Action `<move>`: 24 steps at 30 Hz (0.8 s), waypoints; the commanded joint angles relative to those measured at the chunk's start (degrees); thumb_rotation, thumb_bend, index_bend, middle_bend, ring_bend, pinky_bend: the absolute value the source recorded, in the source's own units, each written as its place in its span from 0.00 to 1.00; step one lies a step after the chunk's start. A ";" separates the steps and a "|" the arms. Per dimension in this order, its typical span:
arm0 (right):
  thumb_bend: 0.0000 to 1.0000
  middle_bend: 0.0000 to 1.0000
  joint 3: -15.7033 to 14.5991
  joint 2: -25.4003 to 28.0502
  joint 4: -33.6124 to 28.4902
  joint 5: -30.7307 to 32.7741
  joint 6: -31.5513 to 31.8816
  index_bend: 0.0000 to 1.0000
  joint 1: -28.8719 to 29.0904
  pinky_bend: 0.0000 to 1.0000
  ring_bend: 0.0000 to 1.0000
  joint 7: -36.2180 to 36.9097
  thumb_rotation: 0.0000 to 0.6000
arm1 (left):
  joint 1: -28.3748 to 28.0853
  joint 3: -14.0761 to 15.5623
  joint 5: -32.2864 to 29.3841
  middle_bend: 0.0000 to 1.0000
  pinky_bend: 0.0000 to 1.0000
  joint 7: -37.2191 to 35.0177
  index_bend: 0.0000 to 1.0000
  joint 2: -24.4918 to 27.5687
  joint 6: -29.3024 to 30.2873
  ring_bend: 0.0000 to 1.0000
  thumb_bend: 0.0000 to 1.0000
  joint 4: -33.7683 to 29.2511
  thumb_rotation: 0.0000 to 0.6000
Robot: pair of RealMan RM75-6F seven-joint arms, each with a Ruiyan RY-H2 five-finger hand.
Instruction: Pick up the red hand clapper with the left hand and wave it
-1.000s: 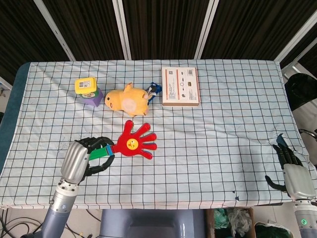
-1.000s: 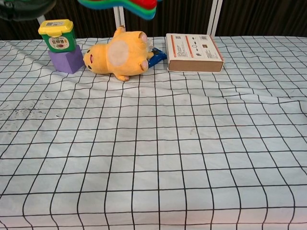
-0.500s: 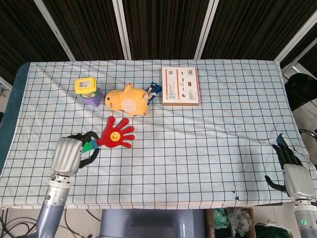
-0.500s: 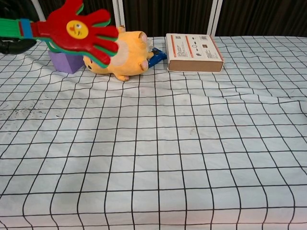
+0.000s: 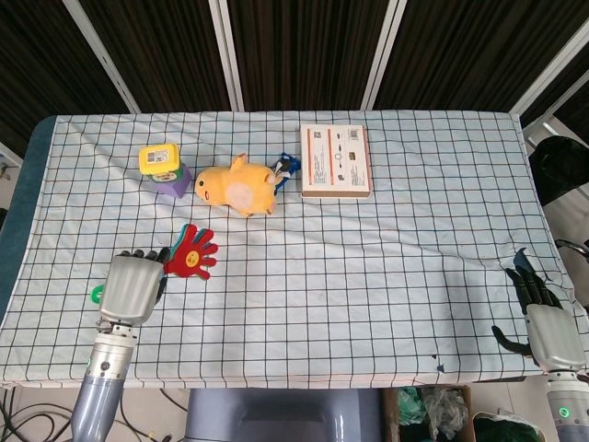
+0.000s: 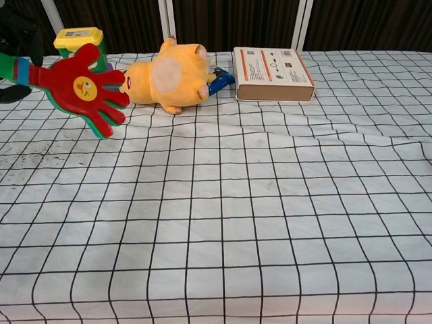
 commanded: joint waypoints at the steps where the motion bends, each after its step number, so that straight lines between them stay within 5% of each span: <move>1: 0.23 0.00 -0.01 0.00 -0.01 -0.01 -0.02 0.00 0.00 0.15 0.00 0.03 1.00 | -1.20 2.37 18.08 0.71 0.69 -53.18 0.70 4.67 -8.60 0.61 0.50 1.55 1.00; 12: 0.23 0.00 -0.01 0.02 -0.03 0.02 -0.05 0.00 0.01 0.15 0.00 -0.03 1.00 | -1.24 3.19 21.04 0.71 0.70 -50.70 0.70 5.03 -8.00 0.61 0.50 7.36 1.00; 15: 0.23 0.00 -0.01 0.04 -0.05 0.09 -0.11 0.00 0.01 0.15 0.00 -0.03 1.00 | 0.15 2.28 16.26 0.71 0.70 -41.22 0.70 4.22 -6.80 0.61 0.50 7.60 1.00; 20: 0.23 0.00 -0.03 0.05 -0.09 0.08 -0.13 0.00 0.02 0.15 0.00 -0.10 1.00 | 2.31 0.04 -0.04 0.72 0.72 -16.45 0.70 1.67 -2.42 0.61 0.50 2.73 1.00; 24: 0.23 0.00 -0.02 0.07 -0.08 0.16 -0.18 0.00 0.02 0.15 0.00 -0.07 1.00 | 2.22 -1.06 -7.13 0.72 0.72 -5.78 0.70 -0.23 1.77 0.61 0.50 -0.21 1.00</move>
